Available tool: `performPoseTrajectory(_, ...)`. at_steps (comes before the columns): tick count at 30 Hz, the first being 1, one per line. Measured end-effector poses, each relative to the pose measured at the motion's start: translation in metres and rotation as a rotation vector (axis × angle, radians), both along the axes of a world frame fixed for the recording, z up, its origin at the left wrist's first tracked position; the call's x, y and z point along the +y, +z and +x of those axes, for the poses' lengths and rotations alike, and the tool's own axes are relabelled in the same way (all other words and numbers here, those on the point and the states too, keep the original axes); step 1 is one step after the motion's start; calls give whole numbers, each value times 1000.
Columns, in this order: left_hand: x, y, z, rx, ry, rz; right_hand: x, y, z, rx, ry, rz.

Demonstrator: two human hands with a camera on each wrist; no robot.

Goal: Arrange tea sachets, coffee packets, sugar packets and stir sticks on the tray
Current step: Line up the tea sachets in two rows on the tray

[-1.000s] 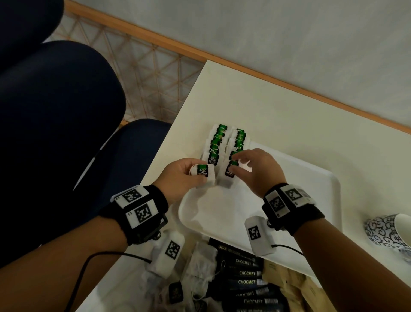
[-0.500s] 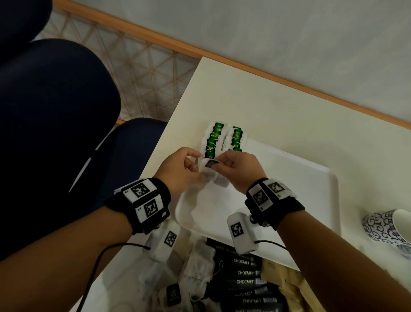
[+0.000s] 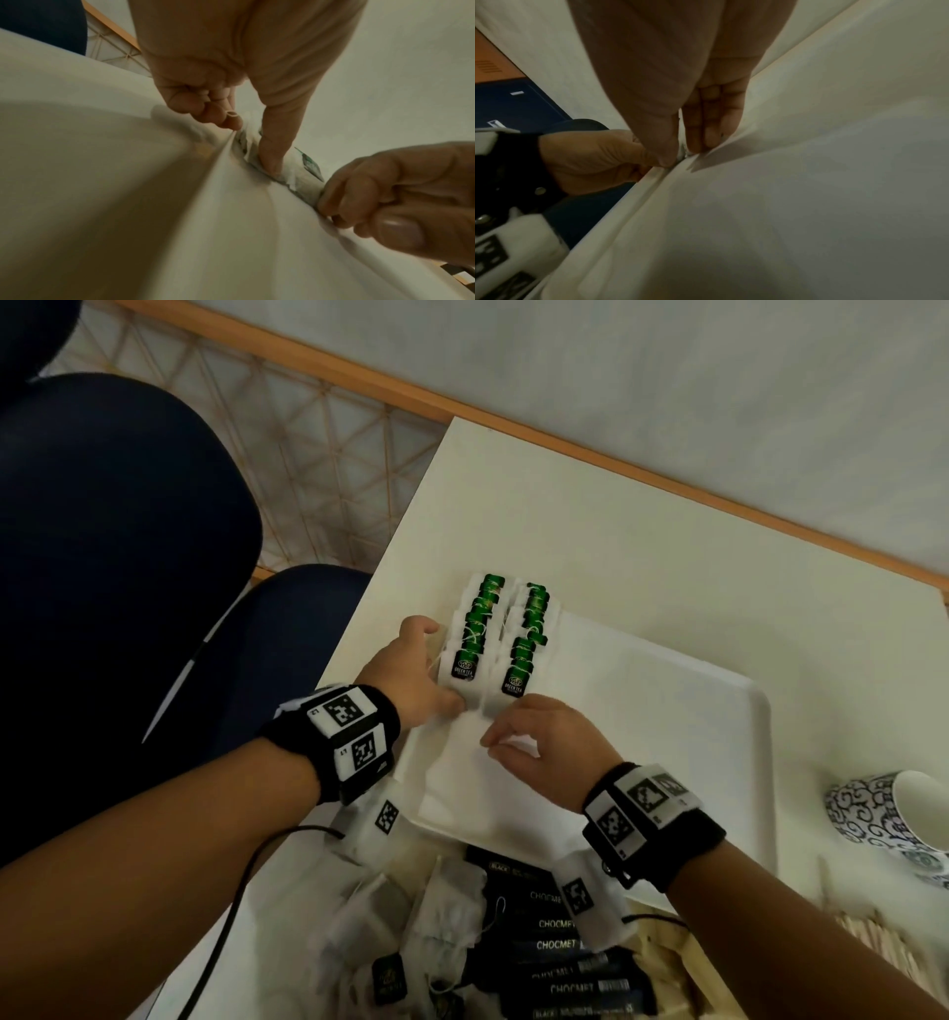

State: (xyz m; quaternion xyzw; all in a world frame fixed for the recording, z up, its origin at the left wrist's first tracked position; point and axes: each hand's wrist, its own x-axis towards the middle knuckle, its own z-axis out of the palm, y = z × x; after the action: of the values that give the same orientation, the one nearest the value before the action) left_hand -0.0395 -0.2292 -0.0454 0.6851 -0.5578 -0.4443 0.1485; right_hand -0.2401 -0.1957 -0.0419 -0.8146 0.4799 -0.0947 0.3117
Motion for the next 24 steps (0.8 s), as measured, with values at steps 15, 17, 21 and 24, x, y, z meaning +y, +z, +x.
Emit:
performPoseTrajectory(15, 49, 19, 13, -8, 29, -56, 60, 26, -4, 32, -23, 42)
performPoseTrajectory(17, 69, 23, 18, -38, -43, -46, 77, 28, -5, 51, 2, 47)
performPoseTrajectory(21, 115, 29, 27, -108, -194, 3, 107, 31, -7, 64, 60, 22)
performPoseTrajectory(24, 148, 33, 31, -163, -283, 99, 125, 29, -9, 61, 77, 11)
